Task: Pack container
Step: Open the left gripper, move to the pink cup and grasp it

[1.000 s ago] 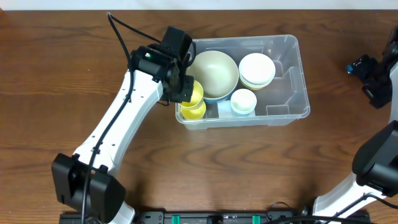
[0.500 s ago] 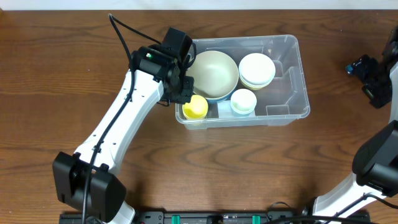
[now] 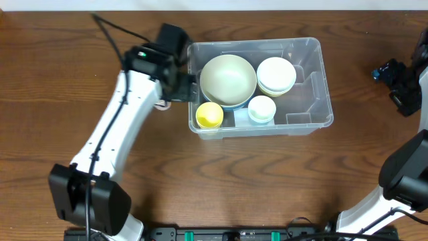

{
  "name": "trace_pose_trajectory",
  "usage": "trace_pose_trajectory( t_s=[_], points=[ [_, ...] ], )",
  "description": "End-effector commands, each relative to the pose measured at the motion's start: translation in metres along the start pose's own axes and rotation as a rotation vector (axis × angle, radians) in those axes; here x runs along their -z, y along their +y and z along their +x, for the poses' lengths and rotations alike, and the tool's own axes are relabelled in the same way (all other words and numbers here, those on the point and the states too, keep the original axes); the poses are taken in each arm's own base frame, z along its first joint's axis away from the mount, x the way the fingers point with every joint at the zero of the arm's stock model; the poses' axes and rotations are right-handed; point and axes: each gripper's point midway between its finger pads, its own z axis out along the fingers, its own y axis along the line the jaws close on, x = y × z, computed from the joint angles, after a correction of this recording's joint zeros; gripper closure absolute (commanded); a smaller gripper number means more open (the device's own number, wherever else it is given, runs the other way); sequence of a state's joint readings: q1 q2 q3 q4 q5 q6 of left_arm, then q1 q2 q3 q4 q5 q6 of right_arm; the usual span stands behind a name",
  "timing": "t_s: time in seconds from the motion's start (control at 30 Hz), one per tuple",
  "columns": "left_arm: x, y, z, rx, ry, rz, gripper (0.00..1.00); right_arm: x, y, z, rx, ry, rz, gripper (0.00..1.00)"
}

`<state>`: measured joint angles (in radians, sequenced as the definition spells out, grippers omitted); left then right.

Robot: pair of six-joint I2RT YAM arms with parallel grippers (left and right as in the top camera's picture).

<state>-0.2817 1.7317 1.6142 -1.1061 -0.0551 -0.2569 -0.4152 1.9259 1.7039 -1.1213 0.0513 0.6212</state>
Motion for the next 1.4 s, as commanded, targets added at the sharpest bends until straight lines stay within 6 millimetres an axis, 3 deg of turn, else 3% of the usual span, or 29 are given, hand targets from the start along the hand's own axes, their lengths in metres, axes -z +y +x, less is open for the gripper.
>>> trace_pose_trajectory(
  t_s=[0.0,0.13,0.27,0.63,0.8,0.83,0.9,0.97,1.23,1.37],
  points=[
    [0.010,0.039,-0.014,0.161,-0.049,-0.064,0.02,0.002,-0.004,-0.002,-0.022,-0.007,0.002,0.01],
    [-0.004,0.072,-0.014,0.286,-0.018,-0.099,0.02,0.002,-0.004,-0.002,-0.022,-0.007,0.002,0.01],
    [-0.023,0.087,-0.010,0.335,0.033,-0.095,0.02,0.002,-0.004,-0.002,-0.022,-0.007,0.002,0.01],
    [-0.083,0.086,0.006,0.339,0.196,-0.112,0.02,0.002,-0.004,-0.002,-0.022,-0.007,0.002,0.01],
    [-0.097,0.079,0.010,0.341,0.241,-0.080,0.01,0.002,-0.004,-0.002,-0.022,-0.007,0.002,0.01],
    [-0.098,0.078,0.010,0.340,0.242,-0.081,0.03,0.002,-0.004,-0.002,-0.022,-0.007,0.003,0.01],
    [-0.098,0.079,0.010,0.341,0.242,-0.081,0.51,0.002,-0.004,-0.002,-0.022,-0.007,0.003,0.01],
    [-0.098,0.079,0.010,0.341,0.242,-0.081,0.79,0.002,-0.004,-0.002,-0.022,-0.007,0.002,0.01],
    [-0.103,0.078,0.006,0.342,0.218,-0.074,0.78,0.002,-0.004,-0.002,-0.022,-0.007,0.002,0.01],
    [-0.106,0.078,0.008,0.342,0.224,-0.076,0.71,0.002,-0.004,-0.002,-0.022,-0.007,0.002,0.01]
  ],
)
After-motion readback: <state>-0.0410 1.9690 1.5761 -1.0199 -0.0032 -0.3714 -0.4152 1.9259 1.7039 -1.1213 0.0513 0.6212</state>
